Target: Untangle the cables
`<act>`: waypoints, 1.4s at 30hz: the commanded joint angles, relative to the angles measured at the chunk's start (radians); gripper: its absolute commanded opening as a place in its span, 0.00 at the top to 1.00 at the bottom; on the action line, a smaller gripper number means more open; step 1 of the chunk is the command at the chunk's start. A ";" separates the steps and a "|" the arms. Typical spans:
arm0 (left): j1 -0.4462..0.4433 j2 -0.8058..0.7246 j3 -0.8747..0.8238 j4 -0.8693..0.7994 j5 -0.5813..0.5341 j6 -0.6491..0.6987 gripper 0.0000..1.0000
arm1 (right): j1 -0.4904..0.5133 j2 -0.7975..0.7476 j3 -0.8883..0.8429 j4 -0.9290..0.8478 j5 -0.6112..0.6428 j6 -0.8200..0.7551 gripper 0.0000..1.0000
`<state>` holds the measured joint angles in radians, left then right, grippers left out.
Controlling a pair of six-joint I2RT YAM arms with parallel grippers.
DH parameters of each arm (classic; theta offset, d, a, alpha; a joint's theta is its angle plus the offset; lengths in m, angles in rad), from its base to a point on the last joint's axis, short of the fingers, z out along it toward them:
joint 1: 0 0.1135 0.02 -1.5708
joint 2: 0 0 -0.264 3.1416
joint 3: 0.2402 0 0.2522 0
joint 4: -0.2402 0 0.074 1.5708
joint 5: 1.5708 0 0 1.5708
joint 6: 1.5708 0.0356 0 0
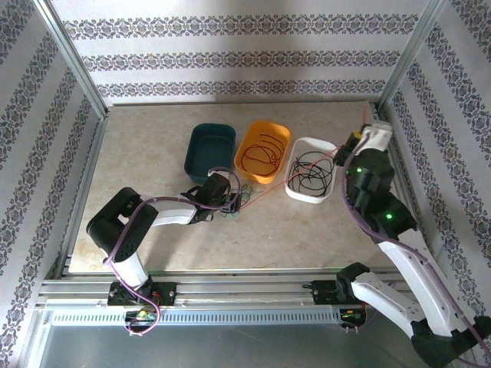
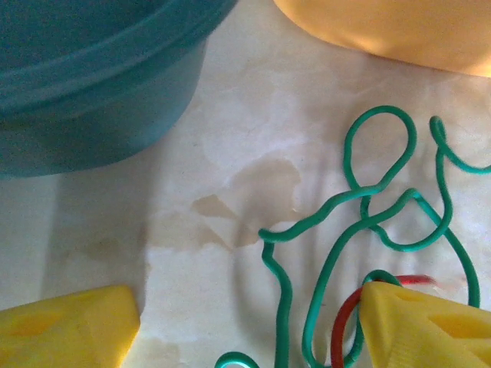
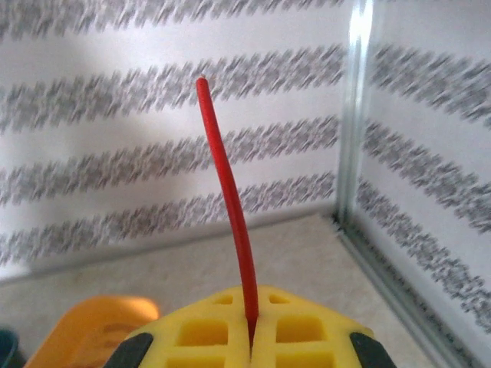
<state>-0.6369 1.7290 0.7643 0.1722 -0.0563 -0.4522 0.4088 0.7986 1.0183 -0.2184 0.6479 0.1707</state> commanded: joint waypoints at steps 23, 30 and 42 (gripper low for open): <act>0.008 0.027 -0.042 0.042 0.056 0.056 0.08 | -0.185 0.188 0.501 0.065 -0.514 0.052 1.00; 0.009 -0.108 -0.026 0.047 -0.055 0.024 0.01 | -0.185 0.451 0.689 0.070 -0.612 0.081 1.00; 0.014 -0.297 -0.113 -0.005 -0.347 -0.083 0.01 | -0.173 0.756 0.685 0.111 -0.733 0.203 1.00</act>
<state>-0.6331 1.4490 0.6758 0.1993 -0.3161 -0.5068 0.2317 1.5307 1.7054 -0.1444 -0.0586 0.3340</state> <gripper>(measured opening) 0.991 0.043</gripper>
